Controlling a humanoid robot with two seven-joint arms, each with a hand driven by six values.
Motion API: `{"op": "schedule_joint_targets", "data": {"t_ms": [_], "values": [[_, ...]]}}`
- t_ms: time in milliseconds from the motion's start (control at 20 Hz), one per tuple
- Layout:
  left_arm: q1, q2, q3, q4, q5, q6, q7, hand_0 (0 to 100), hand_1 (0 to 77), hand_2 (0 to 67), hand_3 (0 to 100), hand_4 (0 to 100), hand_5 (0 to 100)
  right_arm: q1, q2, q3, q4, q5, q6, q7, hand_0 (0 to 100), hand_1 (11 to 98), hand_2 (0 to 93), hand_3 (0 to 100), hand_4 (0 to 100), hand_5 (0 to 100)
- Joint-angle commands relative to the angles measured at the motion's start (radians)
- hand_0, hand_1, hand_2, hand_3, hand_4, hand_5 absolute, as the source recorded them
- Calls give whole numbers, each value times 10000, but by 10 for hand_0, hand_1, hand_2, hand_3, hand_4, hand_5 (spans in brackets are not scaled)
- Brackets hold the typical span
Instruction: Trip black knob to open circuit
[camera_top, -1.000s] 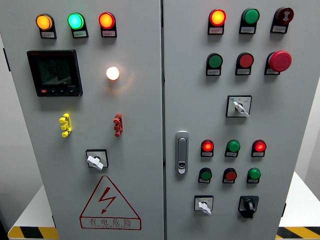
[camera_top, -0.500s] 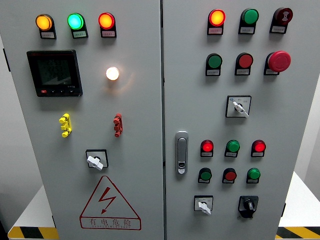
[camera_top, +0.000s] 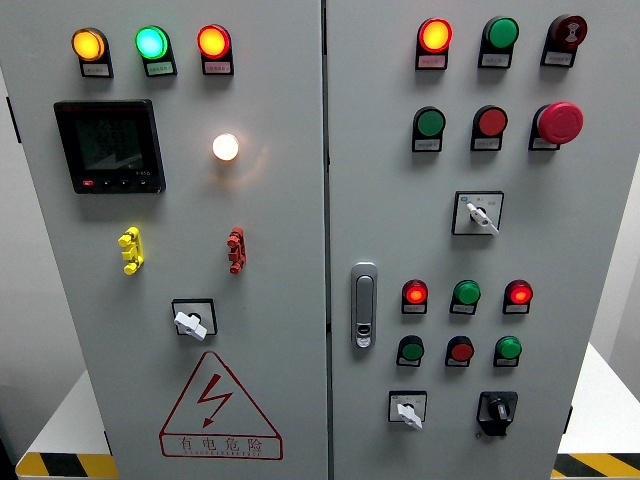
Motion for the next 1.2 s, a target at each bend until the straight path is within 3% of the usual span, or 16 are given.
{"op": "schedule_joint_targets", "data": {"t_ms": [0,250,550,700,750,850,1000,1150], "values": [[0,0,0,0,0,0,0,0,33,128,214,66,16,-20,1,588,1156,-166,151,173,637,427,48,207,123,231],[0,0,0,0,0,0,0,0,34,128,214,66,16,-310,32,774,4193,-105,152,220,625,464,54,241,162,298],[0,0,0,0,0,0,0,0,35,127,214,66,16,-1475,17,-496,8134,-28,-93,220,647,484,59,290,211,378],[0,0,0,0,0,0,0,0,37,127,214,66,16,-1723,17,-1095,9442,-28,-965,220,661,494,58,329,258,432],[0,0,0,0,0,0,0,0,37,127,214,66,16,-1723,47,-1188,9688,-28,-1166,220,663,497,58,340,272,448],[0,0,0,0,0,0,0,0,37,128,214,66,16,-1677,32,-1220,10271,-135,-1275,220,678,506,59,379,318,501],[0,0,0,0,0,0,0,0,36,128,214,66,16,-1539,47,-1464,11314,-303,-2070,175,697,513,64,413,363,559],[0,0,0,0,0,0,0,0,35,128,214,66,16,-1584,93,-1695,12127,-579,-2165,113,706,525,68,448,400,599]]}}
